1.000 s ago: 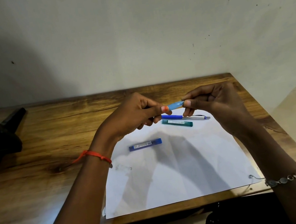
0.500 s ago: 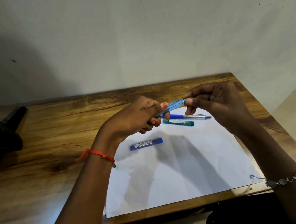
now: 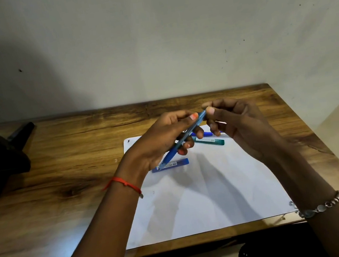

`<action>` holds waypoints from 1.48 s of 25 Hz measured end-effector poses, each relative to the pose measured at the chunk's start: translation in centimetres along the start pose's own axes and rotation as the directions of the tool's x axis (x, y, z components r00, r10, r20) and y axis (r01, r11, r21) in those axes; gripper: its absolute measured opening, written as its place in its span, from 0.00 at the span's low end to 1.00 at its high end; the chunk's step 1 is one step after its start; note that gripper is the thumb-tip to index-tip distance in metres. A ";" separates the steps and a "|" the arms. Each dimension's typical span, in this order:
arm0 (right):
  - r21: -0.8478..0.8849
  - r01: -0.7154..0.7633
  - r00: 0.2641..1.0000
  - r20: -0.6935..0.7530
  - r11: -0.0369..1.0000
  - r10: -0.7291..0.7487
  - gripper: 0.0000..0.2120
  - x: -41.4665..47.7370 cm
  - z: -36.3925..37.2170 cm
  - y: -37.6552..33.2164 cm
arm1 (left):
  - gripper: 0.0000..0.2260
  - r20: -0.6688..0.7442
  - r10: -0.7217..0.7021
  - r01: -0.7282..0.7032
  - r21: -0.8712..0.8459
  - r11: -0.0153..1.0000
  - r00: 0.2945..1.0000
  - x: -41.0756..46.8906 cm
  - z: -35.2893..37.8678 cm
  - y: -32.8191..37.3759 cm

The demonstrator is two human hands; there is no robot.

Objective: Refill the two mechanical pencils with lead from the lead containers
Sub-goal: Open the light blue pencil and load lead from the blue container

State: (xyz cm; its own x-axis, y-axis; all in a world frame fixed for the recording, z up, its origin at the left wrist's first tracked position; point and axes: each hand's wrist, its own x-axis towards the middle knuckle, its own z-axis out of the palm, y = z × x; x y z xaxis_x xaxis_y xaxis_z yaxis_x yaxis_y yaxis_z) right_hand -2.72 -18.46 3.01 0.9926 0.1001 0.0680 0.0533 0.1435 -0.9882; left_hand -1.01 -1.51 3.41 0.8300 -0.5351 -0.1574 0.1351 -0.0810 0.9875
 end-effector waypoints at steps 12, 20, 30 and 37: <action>0.166 -0.076 0.973 -0.201 0.983 0.109 0.05 0.1 1.1 0.4 | 0.09 -0.140 -0.024 0.005 -0.137 0.991 0.990 0.9 2.5 -0.3; 0.309 -0.098 0.949 -0.258 0.946 0.183 0.10 0.5 -2.5 -0.8 | 0.08 -0.203 -0.119 0.083 -0.180 0.980 0.972 0.0 0.6 -0.4; 0.100 -0.245 0.969 -0.019 0.964 0.248 0.06 0.3 -0.2 0.0 | 0.08 -0.147 -0.138 0.124 -0.105 0.987 0.979 0.0 0.7 -0.5; 0.047 -0.202 0.972 -0.109 0.978 0.206 0.06 0.4 -0.2 0.3 | 0.08 -0.133 -0.166 0.153 -0.102 0.983 0.977 0.1 0.9 -0.4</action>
State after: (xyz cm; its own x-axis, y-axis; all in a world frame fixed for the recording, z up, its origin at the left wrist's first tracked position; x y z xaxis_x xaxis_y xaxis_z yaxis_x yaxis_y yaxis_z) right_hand -2.26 -18.61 2.71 0.9881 0.0193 -0.1526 -0.1537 0.1660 -0.9741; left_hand -1.51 -2.29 2.97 0.8606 -0.3975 -0.3184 0.3150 -0.0758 0.9461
